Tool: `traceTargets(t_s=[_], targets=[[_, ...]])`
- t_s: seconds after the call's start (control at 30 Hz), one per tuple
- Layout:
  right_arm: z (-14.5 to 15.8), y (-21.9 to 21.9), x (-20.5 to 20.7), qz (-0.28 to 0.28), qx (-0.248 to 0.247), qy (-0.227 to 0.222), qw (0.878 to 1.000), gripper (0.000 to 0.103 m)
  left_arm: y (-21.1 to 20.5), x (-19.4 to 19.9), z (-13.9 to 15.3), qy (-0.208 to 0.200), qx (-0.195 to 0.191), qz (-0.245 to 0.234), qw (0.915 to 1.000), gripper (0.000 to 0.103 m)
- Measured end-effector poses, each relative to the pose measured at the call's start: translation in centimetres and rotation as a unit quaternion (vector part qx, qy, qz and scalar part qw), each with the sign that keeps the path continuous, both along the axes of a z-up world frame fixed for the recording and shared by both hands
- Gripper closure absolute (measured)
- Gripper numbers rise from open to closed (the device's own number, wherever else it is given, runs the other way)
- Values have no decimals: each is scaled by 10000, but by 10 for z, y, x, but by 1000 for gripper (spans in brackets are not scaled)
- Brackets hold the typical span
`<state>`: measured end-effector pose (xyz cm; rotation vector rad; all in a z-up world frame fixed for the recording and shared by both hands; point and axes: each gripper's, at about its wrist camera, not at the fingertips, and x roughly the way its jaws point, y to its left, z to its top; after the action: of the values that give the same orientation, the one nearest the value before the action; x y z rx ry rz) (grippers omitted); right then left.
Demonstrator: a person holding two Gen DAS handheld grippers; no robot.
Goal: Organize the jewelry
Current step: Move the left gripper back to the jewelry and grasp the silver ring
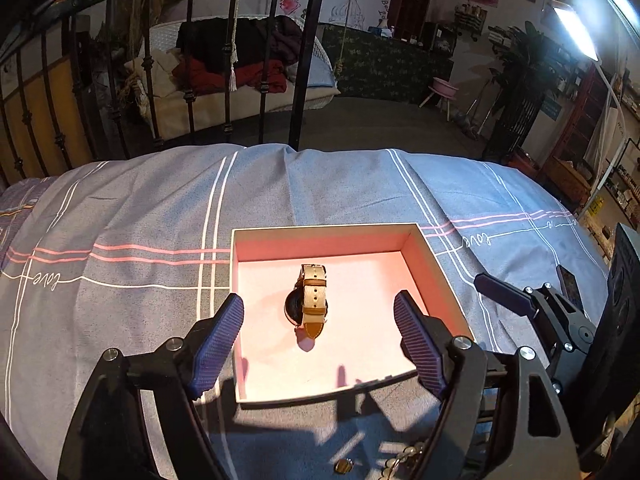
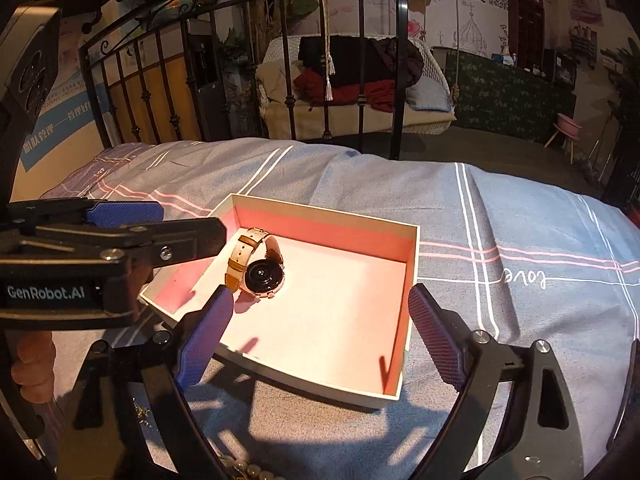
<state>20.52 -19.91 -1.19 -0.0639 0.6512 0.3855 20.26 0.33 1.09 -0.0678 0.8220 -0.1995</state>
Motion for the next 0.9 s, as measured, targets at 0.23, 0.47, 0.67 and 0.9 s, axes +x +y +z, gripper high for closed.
traceTargets(t_s=[0.23,0.47,0.67,0.9], targets=[[-15,-27,-66,101,259,72,9996,14,29,-68,-26,61,-64,55,9999,22],[-48,-18,-111,463,216,514,9974,14,49,-115,-63,340,561,119,9978,25],[-53,-3,-113,748,55,615,9953,18,38,-114,-72,399,779,-105,9961,30],[-49,15,-102,1016,-134,556,9932,18,31,-105,-81,498,863,-224,9948,55]])
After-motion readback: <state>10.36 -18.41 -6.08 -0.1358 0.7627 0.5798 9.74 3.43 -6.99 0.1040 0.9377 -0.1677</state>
